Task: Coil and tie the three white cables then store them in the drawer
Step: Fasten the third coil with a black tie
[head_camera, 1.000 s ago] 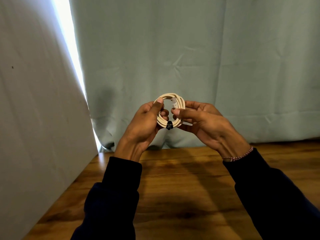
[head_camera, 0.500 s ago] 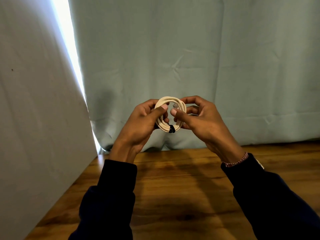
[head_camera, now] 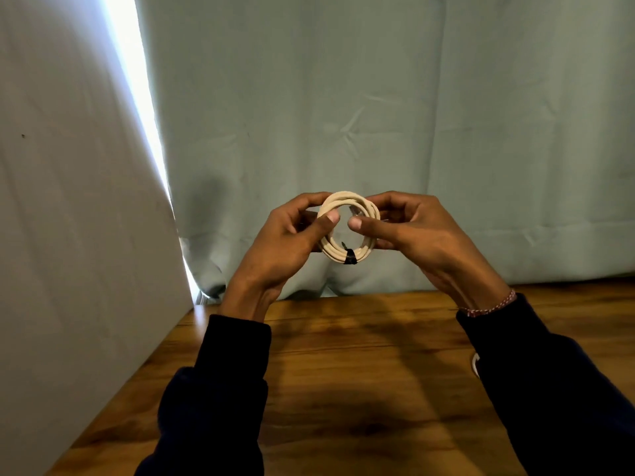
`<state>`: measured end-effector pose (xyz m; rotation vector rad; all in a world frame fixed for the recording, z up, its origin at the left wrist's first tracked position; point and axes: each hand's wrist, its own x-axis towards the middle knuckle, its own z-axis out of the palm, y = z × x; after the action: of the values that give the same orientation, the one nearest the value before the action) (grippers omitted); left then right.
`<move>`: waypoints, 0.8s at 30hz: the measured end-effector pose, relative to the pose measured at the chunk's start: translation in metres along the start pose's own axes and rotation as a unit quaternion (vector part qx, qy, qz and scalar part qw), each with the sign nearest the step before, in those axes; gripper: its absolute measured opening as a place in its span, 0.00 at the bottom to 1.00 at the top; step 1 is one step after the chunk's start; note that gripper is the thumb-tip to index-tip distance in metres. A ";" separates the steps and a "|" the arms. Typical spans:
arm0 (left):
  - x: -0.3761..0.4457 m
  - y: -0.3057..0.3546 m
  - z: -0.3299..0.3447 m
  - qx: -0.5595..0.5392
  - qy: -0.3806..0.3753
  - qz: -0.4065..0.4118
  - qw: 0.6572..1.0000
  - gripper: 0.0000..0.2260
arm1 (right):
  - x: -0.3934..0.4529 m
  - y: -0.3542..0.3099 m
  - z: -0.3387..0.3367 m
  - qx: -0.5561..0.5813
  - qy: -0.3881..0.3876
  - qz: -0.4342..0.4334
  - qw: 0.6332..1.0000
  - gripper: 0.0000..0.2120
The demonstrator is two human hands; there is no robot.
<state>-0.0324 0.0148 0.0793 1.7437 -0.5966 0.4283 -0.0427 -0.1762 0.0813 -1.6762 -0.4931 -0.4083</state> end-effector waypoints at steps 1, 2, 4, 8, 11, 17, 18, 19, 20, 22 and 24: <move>-0.001 0.001 -0.002 0.017 0.007 -0.004 1.000 0.15 | -0.001 -0.001 -0.003 -0.026 0.007 -0.019 0.999 0.14; -0.001 0.001 -0.004 0.030 0.012 -0.017 0.999 0.17 | 0.000 -0.002 -0.006 -0.059 0.022 -0.041 0.997 0.15; -0.002 0.001 -0.008 0.029 0.015 -0.080 0.996 0.19 | 0.000 -0.001 -0.009 -0.102 0.040 -0.072 0.991 0.16; -0.005 0.006 -0.009 -0.177 -0.049 -0.202 0.962 0.12 | 0.002 0.004 -0.006 -0.133 0.032 -0.135 0.981 0.17; 0.000 0.008 -0.011 -0.323 -0.017 -0.228 0.918 0.14 | 0.005 0.008 -0.007 -0.153 0.013 -0.150 0.977 0.17; 0.000 0.006 -0.006 -0.278 0.047 -0.181 0.942 0.14 | 0.004 0.004 -0.017 -0.214 -0.073 -0.141 0.964 0.22; 0.000 0.005 -0.007 -0.281 0.059 -0.181 0.941 0.16 | 0.005 0.005 -0.017 -0.200 -0.068 -0.132 0.968 0.22; 0.001 0.006 -0.007 -0.287 0.070 -0.180 0.938 0.17 | 0.005 0.005 -0.015 -0.172 -0.050 -0.120 0.976 0.20; 0.001 0.006 -0.006 -0.292 0.078 -0.178 0.936 0.17 | 0.004 0.005 -0.013 -0.125 -0.022 -0.099 0.987 0.18; 0.001 0.007 -0.005 -0.290 0.084 -0.174 0.937 0.17 | 0.004 0.003 -0.007 0.000 0.019 -0.026 0.999 0.20; 0.000 0.008 -0.002 -0.283 0.081 -0.169 0.941 0.17 | 0.003 0.004 0.000 0.091 0.016 0.052 0.994 0.23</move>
<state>-0.0371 0.0151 0.0865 1.2075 -0.2538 0.1316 -0.0378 -0.1764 0.0800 -1.5098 -0.4053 -0.3044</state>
